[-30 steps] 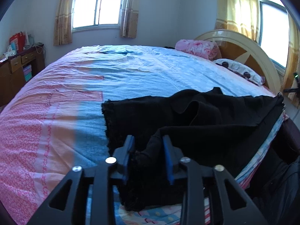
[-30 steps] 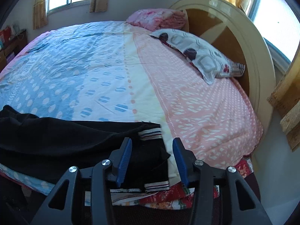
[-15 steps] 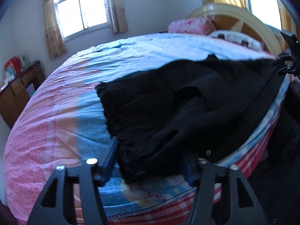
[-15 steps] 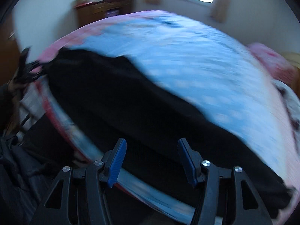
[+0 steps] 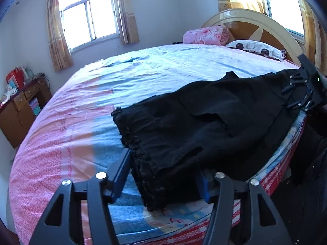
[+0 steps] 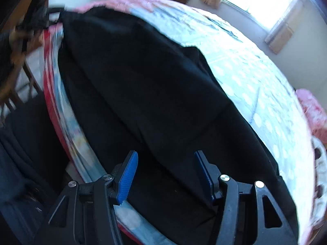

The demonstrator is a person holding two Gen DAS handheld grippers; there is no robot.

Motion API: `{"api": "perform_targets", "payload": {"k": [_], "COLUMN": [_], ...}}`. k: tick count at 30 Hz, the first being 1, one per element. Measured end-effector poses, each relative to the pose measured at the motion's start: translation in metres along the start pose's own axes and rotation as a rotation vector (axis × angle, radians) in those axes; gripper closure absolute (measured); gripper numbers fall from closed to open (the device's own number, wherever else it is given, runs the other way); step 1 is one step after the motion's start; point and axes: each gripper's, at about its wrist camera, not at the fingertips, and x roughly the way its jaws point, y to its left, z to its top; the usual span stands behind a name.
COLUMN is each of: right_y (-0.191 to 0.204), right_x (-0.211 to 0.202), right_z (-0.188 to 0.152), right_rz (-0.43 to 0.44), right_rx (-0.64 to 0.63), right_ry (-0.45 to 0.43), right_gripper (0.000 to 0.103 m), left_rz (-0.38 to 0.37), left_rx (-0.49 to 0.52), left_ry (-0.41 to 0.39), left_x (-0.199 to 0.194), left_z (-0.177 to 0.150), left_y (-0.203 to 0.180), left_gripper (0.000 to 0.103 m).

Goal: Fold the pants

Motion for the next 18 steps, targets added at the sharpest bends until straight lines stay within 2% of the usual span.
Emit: {"api": "perform_targets", "payload": {"k": [1, 3, 8, 9, 10, 13, 14, 15, 18], "right_y": [0.0, -0.004, -0.014, -0.014, -0.017, -0.014, -0.013, -0.014, -0.02], "right_x": [0.003, 0.003, 0.001, 0.002, 0.011, 0.009, 0.008, 0.005, -0.013], "right_z": [-0.003, -0.005, -0.009, -0.009, 0.007, 0.012, 0.013, 0.014, 0.015], "right_rz": [-0.003, 0.029, 0.033, 0.042, 0.047, 0.048, 0.044, 0.037, 0.04], "right_rx": [-0.002, 0.037, 0.085, 0.09, 0.092, 0.086, 0.086, 0.09, 0.123], "right_ry": [0.005, 0.003, -0.001, -0.001, 0.0, -0.009, -0.01, -0.014, -0.048], "right_gripper": [0.06, 0.064, 0.071, 0.075, 0.08, 0.095, 0.097, 0.1, 0.101], "left_rz": [-0.006, -0.029, -0.026, -0.011, -0.002, -0.012, -0.025, -0.018, -0.025], "left_rx": [-0.008, -0.031, -0.051, -0.05, -0.042, -0.018, -0.013, -0.001, 0.005], "left_ry": [0.005, 0.016, 0.002, 0.004, 0.01, 0.007, 0.004, -0.006, -0.022], "left_x": [0.002, 0.002, -0.005, -0.003, -0.001, 0.001, 0.0, -0.002, -0.007], "left_z": [0.0, -0.002, -0.003, -0.002, -0.001, 0.002, 0.004, 0.006, 0.009], "left_y": [0.002, 0.006, 0.011, 0.01, 0.009, 0.006, 0.006, 0.006, 0.01], "left_gripper": [0.039, 0.036, 0.034, 0.034, 0.034, 0.051, 0.056, 0.056, 0.058]}}
